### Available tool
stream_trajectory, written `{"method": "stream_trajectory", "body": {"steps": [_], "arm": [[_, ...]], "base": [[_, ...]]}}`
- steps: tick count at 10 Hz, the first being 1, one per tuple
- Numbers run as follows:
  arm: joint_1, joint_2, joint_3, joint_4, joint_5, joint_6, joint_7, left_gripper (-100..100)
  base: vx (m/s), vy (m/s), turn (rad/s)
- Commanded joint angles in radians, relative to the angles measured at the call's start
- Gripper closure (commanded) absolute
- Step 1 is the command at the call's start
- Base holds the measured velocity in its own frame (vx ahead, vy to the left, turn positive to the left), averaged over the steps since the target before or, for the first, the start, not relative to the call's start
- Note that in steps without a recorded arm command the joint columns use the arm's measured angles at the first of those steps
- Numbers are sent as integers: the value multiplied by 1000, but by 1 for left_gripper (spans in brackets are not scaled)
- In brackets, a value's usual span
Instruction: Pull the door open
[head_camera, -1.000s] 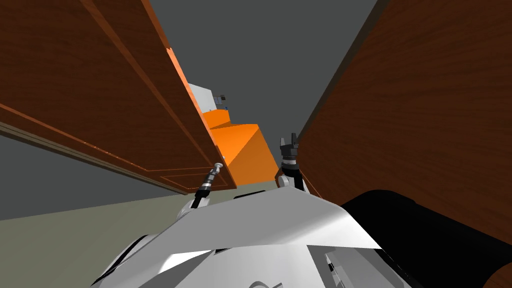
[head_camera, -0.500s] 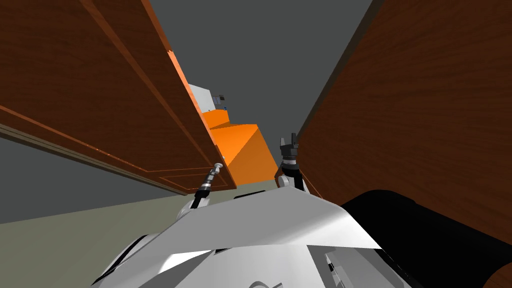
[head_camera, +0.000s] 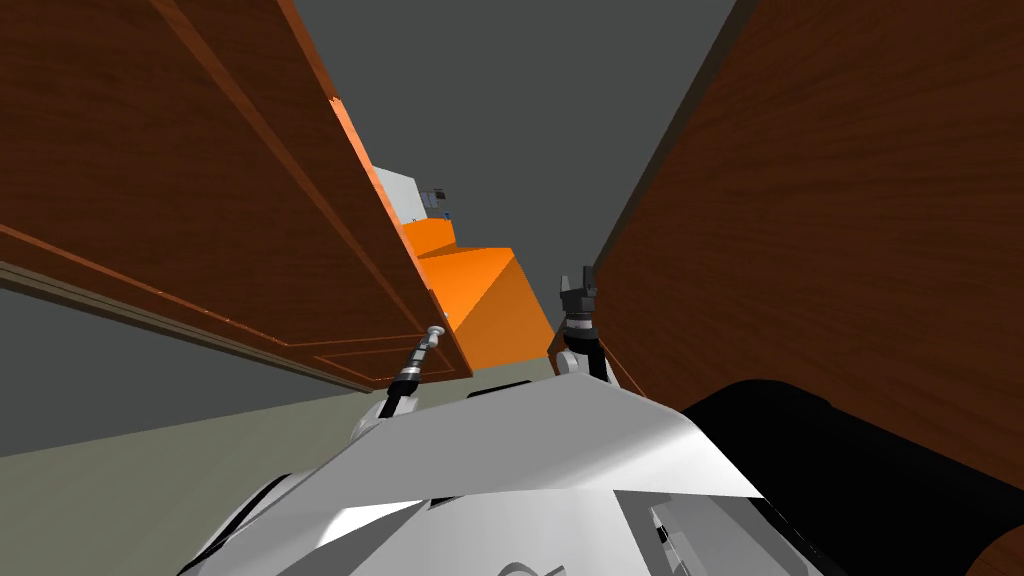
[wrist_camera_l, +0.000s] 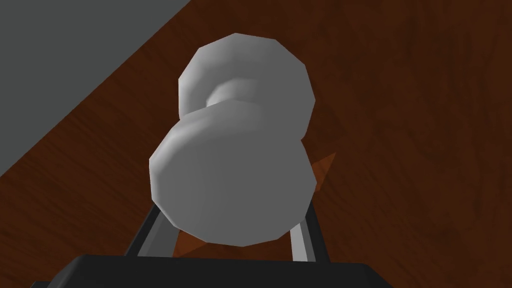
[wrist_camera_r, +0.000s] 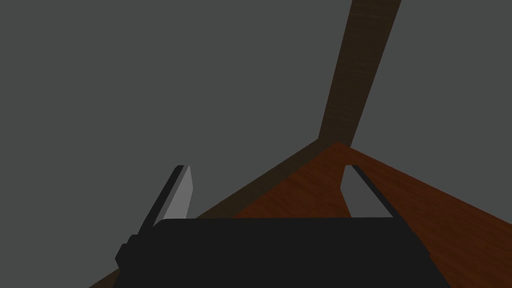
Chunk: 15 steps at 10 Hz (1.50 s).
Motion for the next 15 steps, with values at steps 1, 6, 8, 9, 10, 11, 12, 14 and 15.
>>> {"method": "stream_trajectory", "body": {"steps": [1, 6, 8, 9, 10, 11, 12, 14, 15], "arm": [[17, -30, -18, -23, -3, 11, 20, 100], [17, -30, -18, -10, -3, 11, 20, 100], [17, -30, -18, -7, -3, 11, 20, 100], [17, -30, -18, -20, -3, 11, 20, 100], [47, -9, 1, -81, 15, 40, 43, 100], [47, -9, 1, -81, 18, 41, 58, 100], [48, -9, 0, -82, 24, 42, 83, 100], [48, -10, -1, -82, 30, 43, 107, 100], [48, -10, -2, -83, 36, 44, 131, 100]], "base": [[-24, 21, -35], [0, -2, 4], [-11, 0, -6], [3, 22, -3], [-23, 35, -14], [-33, 27, -55], [-39, 17, -61], [-36, 6, -39], [-17, 11, -44]]}}
